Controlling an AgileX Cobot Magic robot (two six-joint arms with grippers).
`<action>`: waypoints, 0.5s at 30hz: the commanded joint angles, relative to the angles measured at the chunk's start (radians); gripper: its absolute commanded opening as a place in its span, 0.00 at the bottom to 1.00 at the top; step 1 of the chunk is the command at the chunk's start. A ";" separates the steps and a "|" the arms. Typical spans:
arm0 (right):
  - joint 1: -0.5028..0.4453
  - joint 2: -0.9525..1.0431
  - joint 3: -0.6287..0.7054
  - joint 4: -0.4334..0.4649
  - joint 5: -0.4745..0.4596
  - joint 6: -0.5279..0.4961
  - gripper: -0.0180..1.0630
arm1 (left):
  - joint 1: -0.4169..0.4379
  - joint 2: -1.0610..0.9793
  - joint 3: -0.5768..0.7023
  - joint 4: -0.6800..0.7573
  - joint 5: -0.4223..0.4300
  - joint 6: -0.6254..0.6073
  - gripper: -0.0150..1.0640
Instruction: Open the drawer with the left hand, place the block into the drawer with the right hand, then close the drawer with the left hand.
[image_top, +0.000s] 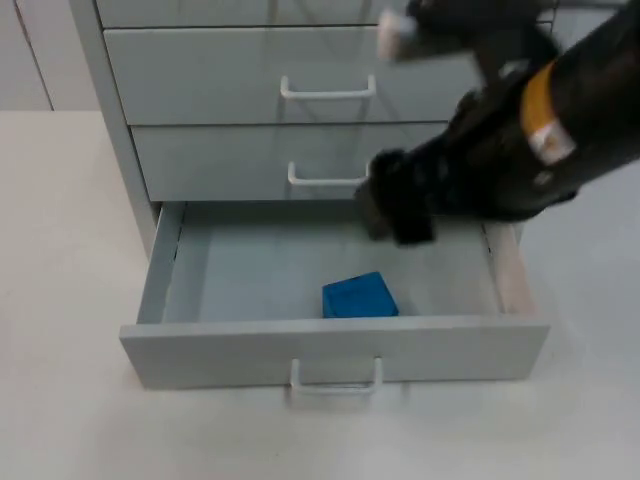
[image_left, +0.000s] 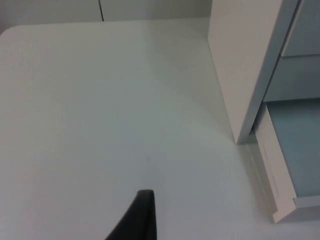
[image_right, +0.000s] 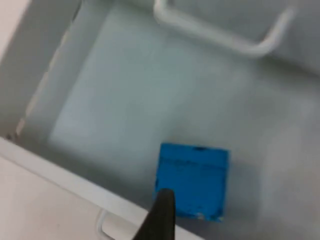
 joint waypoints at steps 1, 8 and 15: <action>0.004 -0.069 -0.002 0.064 0.055 -0.068 0.74 | 0.003 -0.006 0.004 -0.013 -0.004 -0.006 0.99; 0.004 -0.303 0.024 0.362 0.214 -0.427 0.74 | 0.003 -0.006 0.004 -0.022 -0.004 -0.006 0.99; 0.004 -0.419 0.128 0.361 0.219 -0.455 0.74 | 0.003 -0.006 0.004 -0.037 -0.004 -0.008 0.99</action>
